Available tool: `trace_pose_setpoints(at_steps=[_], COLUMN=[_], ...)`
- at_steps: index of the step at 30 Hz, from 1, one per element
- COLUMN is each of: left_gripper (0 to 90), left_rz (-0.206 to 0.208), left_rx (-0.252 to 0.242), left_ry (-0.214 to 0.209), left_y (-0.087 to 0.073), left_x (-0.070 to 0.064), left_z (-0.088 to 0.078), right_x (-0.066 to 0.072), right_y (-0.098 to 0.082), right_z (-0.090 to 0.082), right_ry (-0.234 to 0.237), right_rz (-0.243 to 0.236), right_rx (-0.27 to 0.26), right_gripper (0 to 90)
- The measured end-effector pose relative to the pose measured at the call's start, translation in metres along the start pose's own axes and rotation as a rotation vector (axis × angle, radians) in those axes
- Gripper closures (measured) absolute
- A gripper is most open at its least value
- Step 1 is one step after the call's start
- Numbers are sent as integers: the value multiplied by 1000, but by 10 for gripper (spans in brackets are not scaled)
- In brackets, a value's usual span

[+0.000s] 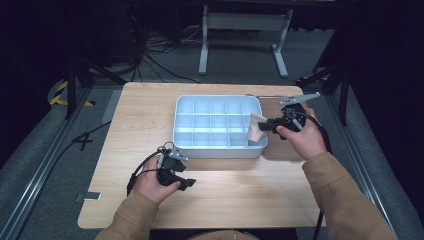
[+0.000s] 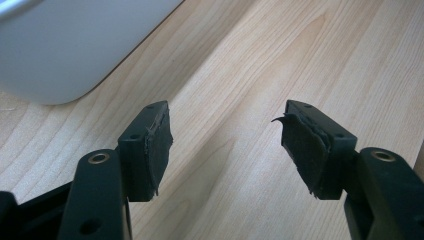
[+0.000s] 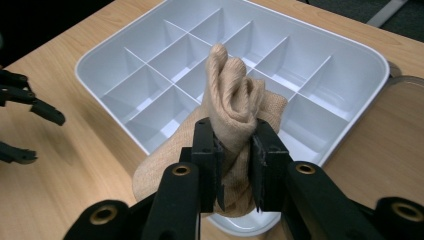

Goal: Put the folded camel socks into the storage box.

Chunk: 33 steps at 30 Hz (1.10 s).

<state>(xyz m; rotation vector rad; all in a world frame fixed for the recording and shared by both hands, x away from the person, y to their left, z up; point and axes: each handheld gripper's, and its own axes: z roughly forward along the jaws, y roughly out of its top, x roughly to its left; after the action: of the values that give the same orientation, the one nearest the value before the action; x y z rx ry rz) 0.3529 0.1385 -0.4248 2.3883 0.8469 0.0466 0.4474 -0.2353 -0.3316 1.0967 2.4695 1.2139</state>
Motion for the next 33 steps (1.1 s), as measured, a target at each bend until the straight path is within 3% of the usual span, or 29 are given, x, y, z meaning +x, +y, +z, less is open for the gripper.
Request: trace_pose_setpoints(at_steps=[18, 23, 33], left_gripper=[372, 372, 370], left_rz=[-5, 0, -7], left_rx=[-1, 5, 2], left_ry=[5, 4, 7], left_y=[-1, -2, -4], left_x=[1, 1, 1], left_z=[0, 0, -1], right_x=[-14, -14, -7], right_y=[0, -2, -7], right_z=[22, 31, 52], right_ry=[-95, -124, -171], right_rz=[-31, -69, -139], right_rx=[79, 103, 204], right_gripper=[752, 752, 751])
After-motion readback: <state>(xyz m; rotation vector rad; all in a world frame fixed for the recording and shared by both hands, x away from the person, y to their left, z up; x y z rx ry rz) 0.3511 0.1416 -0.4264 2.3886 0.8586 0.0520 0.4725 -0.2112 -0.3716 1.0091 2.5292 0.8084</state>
